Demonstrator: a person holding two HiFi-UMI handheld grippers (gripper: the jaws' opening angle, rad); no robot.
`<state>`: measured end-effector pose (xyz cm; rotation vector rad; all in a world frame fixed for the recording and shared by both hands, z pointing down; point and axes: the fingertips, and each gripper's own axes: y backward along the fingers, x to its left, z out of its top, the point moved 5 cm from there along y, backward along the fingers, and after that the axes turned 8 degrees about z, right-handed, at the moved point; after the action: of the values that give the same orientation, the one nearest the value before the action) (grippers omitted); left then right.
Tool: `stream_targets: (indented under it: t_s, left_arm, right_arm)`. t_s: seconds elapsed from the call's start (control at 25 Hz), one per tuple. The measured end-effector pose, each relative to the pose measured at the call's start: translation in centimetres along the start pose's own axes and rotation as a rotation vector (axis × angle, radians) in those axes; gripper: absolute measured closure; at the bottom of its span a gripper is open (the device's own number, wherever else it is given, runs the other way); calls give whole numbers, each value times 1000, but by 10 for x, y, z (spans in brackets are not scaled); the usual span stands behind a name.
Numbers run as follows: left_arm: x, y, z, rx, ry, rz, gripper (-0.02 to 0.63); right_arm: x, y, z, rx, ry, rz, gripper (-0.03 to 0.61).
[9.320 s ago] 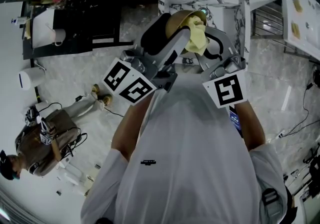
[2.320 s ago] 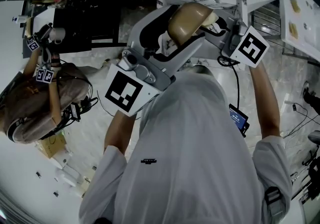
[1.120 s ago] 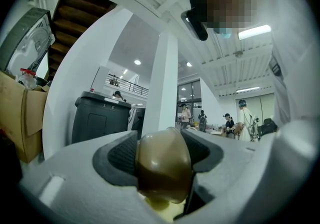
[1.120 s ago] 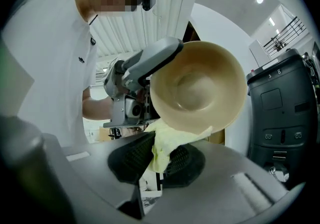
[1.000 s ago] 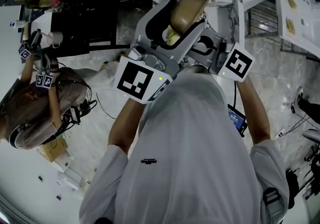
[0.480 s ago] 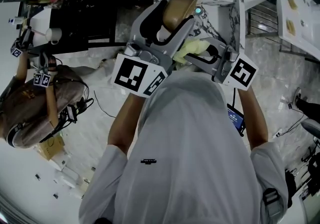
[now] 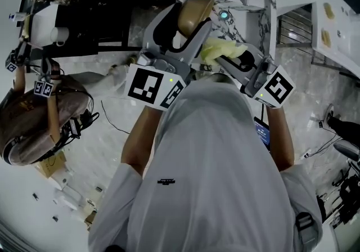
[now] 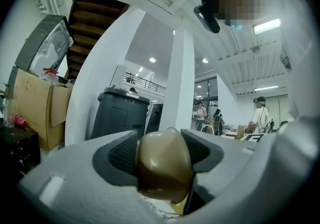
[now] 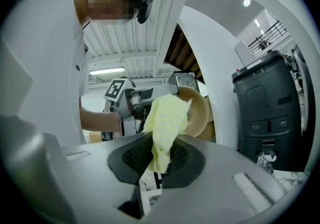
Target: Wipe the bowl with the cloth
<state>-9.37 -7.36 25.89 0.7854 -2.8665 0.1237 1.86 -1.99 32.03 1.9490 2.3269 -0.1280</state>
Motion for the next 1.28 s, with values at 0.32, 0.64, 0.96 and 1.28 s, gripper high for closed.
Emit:
stream_targets:
  t_s: [0.32,0.64,0.96,1.28]
  left_arm:
    - [6,6,1,-12,8,54,336]
    - [15,4,-11,-9,18,91,336]
    - [14,3,-15,3,13,110,336]
    - [9,5,-30,49,14,128,336]
  right_arm:
    - [-17,16,24,-44,13,-163,537]
    - [-54,68,39,-105,54,-497,537]
    - [-66,90,27,-47,35,-704,540]
    - [-70,100,9,11,-5,-852,540]
